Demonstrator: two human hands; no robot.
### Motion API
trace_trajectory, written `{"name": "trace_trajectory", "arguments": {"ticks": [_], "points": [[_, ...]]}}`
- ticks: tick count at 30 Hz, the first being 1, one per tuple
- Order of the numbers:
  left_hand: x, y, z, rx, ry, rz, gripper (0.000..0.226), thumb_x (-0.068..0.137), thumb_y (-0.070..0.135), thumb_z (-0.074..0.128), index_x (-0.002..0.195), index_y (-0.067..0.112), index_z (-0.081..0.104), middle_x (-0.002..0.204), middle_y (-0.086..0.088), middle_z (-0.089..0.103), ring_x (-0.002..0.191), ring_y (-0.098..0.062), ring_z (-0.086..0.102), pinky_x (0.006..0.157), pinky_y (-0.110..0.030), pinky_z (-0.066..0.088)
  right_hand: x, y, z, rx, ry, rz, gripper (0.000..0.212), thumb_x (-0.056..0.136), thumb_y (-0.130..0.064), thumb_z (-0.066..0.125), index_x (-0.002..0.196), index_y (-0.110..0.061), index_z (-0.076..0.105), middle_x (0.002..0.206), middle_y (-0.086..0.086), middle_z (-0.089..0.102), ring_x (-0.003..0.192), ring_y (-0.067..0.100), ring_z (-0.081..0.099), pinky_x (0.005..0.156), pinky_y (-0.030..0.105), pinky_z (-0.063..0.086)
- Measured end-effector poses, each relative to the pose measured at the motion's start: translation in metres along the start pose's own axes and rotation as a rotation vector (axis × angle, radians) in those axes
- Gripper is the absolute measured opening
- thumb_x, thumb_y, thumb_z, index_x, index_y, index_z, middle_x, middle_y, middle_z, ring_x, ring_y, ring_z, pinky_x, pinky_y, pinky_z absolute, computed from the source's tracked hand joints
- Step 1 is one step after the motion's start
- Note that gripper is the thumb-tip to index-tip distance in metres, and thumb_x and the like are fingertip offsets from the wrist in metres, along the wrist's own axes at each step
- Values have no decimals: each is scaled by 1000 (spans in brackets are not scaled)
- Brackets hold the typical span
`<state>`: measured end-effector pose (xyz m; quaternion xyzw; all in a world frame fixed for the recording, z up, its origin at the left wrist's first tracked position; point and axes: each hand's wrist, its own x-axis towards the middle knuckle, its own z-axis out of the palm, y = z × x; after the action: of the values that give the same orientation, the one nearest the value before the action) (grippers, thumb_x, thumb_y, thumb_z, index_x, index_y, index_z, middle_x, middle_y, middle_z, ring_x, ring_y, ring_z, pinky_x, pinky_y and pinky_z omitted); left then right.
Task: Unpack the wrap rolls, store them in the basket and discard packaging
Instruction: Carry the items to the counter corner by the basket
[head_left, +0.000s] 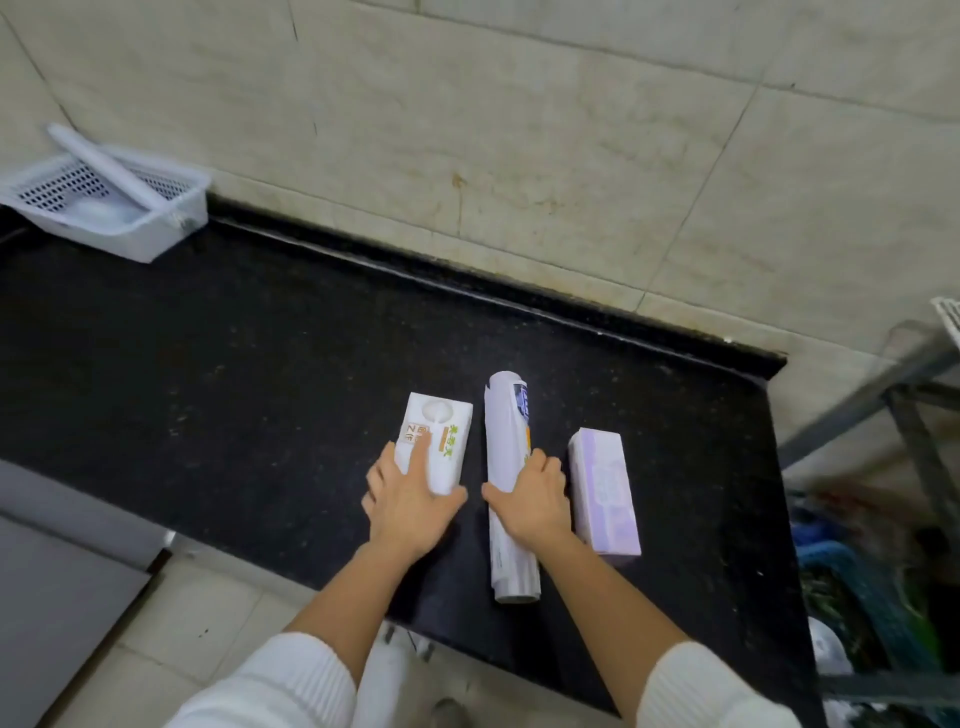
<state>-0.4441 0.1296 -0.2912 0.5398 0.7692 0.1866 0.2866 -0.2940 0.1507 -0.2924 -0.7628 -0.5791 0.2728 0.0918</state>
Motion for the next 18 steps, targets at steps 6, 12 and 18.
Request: {"name": "trace_trajectory", "arguments": {"ticks": [6, 12, 18], "points": [[13, -10, -5, -8, -22, -42, 91, 76, 55, 60, 144, 49, -1, 125, -3, 29, 107, -25, 35, 76, -37, 41, 15, -6, 13, 97, -73, 68, 67, 81, -41, 64, 128, -4, 35, 134, 16, 43, 119, 34, 50, 93, 42, 46], [58, -64, -71, -142, 65, -3, 93, 67, 49, 59, 139, 57, 1, 110, 3, 30, 97, -19, 31, 76, -34, 37, 37, -84, 33, 225, -47, -27, 59, 78, -42, 65, 121, -7, 45, 123, 11, 50, 103, 29, 57, 80, 35, 47], [107, -192, -184, -152, 238, -104, 89, 68, 51, 58, 142, 53, 8, 118, 1, 32, 109, -26, 37, 83, -35, 39, 37, -239, 111, 305, -128, -163, 58, 78, -40, 65, 123, -9, 46, 120, 7, 51, 98, 25, 59, 78, 35, 50]]}}
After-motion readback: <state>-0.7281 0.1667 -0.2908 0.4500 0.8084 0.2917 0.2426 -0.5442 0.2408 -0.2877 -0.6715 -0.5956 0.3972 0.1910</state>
